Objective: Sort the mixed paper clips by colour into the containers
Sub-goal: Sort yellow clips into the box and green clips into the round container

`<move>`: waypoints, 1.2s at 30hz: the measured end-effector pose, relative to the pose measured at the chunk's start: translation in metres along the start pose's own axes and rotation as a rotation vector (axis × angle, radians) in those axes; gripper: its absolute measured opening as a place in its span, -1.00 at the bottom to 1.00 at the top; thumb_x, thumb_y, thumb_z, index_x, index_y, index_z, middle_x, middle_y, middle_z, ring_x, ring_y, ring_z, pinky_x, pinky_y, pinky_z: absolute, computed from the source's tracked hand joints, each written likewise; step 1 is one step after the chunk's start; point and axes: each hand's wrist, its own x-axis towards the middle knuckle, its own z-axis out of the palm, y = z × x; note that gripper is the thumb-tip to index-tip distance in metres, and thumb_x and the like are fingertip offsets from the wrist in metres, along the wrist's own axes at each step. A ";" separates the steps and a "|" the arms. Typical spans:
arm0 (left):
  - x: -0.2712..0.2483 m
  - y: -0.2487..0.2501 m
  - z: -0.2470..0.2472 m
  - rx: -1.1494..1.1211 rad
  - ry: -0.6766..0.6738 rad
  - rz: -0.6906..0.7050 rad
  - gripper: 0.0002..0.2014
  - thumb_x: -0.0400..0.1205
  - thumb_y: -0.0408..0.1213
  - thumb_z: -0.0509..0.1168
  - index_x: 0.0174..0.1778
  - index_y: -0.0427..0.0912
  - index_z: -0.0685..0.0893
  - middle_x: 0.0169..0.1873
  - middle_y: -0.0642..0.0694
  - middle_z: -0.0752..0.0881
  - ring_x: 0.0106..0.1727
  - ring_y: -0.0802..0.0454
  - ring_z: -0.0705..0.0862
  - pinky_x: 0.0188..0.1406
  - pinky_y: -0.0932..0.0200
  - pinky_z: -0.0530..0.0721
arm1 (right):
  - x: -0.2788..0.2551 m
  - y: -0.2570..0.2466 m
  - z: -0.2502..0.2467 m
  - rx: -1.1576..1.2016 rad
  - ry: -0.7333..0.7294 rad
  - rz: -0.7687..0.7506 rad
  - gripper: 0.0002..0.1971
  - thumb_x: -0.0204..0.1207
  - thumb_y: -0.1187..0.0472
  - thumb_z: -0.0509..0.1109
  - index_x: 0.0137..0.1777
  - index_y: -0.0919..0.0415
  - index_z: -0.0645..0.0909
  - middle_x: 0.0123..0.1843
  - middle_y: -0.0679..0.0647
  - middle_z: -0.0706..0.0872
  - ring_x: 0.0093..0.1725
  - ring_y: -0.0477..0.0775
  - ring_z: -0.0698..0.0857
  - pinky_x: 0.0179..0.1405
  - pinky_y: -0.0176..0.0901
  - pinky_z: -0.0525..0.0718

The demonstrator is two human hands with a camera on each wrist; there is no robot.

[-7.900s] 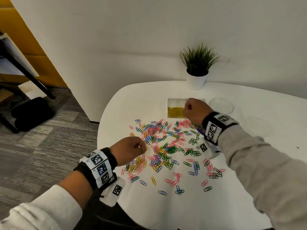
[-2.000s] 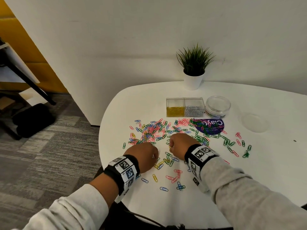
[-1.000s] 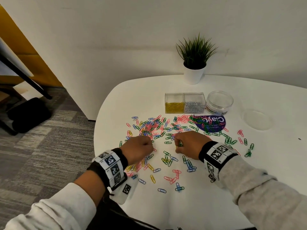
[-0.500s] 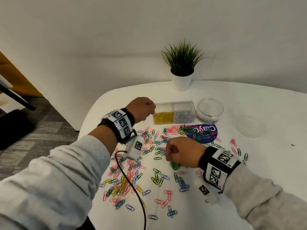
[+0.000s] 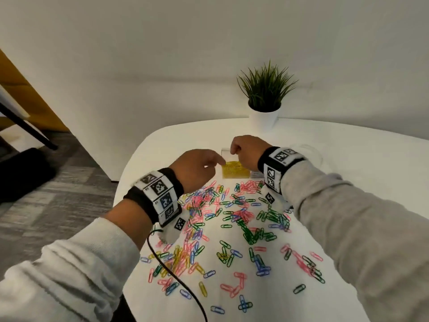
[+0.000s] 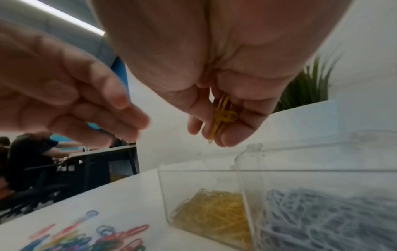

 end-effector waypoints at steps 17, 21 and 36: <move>-0.103 -0.082 0.031 0.290 -0.060 -0.047 -0.75 0.68 -0.20 0.21 0.19 0.10 0.72 0.03 0.13 0.59 0.02 0.13 0.60 0.13 0.18 0.60 | -0.011 -0.002 0.003 -0.120 0.017 -0.076 -0.38 0.42 0.54 0.21 0.43 0.01 0.33 0.28 0.08 0.63 0.23 0.19 0.65 0.20 0.08 0.66; -0.102 -0.091 0.038 0.316 -0.023 -0.052 -0.71 0.68 -0.16 0.23 0.28 0.10 0.71 0.14 0.08 0.59 0.10 0.09 0.63 0.15 0.14 0.64 | -0.003 0.001 0.006 -0.255 0.027 -0.050 -0.43 0.61 0.41 0.16 0.55 -0.10 0.41 0.45 0.05 0.61 0.38 0.20 0.58 0.32 -0.03 0.54; -0.088 -0.108 0.048 0.328 0.121 -0.056 -0.66 0.72 -0.11 0.20 0.43 0.05 0.59 0.33 0.03 0.55 0.28 -0.04 0.60 0.19 -0.02 0.66 | -0.029 -0.029 0.084 -0.451 -0.076 -0.242 -0.78 0.71 0.08 0.20 0.14 0.11 0.65 0.09 0.07 0.62 0.07 0.15 0.65 -0.16 -0.12 0.46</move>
